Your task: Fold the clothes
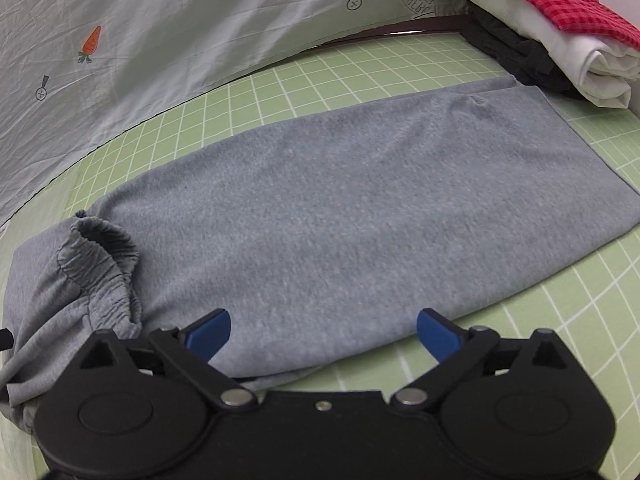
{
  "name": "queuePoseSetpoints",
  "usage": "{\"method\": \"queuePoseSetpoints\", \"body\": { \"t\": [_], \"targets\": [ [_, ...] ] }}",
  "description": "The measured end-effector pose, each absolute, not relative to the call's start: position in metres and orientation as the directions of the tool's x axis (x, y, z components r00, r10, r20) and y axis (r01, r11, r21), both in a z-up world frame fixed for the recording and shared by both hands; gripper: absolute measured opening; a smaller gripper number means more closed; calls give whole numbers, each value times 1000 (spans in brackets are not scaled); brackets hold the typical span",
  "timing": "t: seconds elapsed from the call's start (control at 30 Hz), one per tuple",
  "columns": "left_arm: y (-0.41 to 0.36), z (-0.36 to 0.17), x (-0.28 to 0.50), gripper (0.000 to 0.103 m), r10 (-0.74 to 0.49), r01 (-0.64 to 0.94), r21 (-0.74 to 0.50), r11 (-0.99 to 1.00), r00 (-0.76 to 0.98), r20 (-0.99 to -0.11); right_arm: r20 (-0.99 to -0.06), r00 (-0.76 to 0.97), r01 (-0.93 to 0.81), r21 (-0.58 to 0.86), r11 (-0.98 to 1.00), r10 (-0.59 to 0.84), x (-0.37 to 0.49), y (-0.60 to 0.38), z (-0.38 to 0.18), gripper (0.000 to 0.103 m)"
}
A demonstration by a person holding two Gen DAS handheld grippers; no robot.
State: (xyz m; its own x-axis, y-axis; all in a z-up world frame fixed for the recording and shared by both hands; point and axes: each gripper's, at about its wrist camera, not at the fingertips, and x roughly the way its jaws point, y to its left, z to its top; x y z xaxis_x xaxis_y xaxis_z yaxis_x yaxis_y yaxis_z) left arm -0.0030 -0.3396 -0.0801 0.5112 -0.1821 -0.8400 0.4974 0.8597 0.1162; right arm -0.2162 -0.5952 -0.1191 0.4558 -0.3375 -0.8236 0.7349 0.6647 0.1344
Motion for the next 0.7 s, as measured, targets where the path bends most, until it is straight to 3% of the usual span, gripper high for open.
{"method": "queuePoseSetpoints", "body": {
  "t": [0.4, 0.7],
  "targets": [
    [-424, -112, -3, 103, -163, 505, 98, 857, 447, -879, -791, 375, 806, 21, 591, -484, -272, -708, -124, 102],
    [-424, -121, 11, 103, -168, 440, 14, 898, 373, -913, -752, 325, 861, -15, 509, -573, -289, -802, -146, 103]
  ]
}}
